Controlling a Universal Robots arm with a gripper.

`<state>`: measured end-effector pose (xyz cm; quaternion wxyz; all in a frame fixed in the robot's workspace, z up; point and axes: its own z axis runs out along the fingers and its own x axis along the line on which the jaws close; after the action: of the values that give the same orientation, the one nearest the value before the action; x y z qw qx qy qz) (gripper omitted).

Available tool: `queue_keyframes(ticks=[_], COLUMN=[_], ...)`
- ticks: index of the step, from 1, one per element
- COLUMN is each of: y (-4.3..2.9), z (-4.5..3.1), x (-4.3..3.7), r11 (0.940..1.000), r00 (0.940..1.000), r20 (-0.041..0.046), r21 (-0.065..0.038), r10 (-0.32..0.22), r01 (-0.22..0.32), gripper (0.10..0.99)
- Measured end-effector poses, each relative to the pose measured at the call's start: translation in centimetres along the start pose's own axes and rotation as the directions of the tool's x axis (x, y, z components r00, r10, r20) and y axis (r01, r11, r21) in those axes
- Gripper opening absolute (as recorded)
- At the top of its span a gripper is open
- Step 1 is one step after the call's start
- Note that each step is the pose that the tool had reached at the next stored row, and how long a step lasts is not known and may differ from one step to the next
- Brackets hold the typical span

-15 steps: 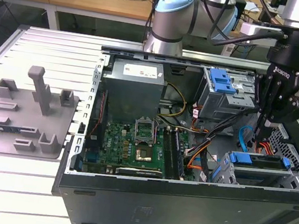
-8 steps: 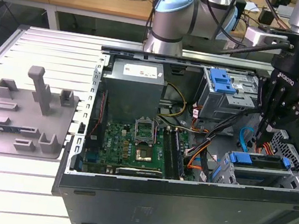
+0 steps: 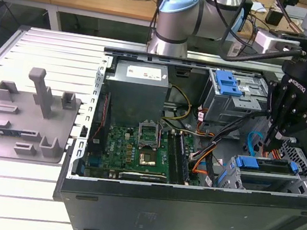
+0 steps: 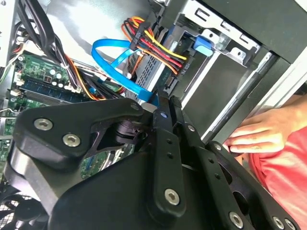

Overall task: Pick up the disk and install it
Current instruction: 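Insert the second disk wire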

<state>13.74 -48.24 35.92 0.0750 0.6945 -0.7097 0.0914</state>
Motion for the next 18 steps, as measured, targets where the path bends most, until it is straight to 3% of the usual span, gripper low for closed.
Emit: queue_keyframes(ticks=[7, 8, 9, 11, 13, 16, 18], y=[-0.80, -0.91, -0.93, -0.94, -0.95, -0.95, -0.99], z=[0.22, 0.30, 0.37, 0.44, 0.55, 0.66, 0.73], x=[0.38, 0.42, 0.54, 0.71, 1.02, 1.36, 1.68], r11=[1.0000, 1.0000, 0.9999, 0.9999, 0.9998, 0.9997, 0.9995], r00=[1.0000, 0.9999, 0.9996, 0.9989, 0.9975, 0.9955, 0.9954], r20=[0.0059, 0.0105, 0.0261, 0.0444, 0.0691, 0.0911, 0.0912], r21=[-0.002, -0.003, -0.004, -0.005, -0.007, -0.009, -0.012], r10=[0.007, 0.009, 0.011, 0.013, 0.017, 0.024, 0.030], r01=[-0.007, -0.009, -0.011, -0.013, -0.017, -0.024, -0.029], gripper=[0.161, 0.161, 0.161, 0.161, 0.161, 0.161, 0.161])
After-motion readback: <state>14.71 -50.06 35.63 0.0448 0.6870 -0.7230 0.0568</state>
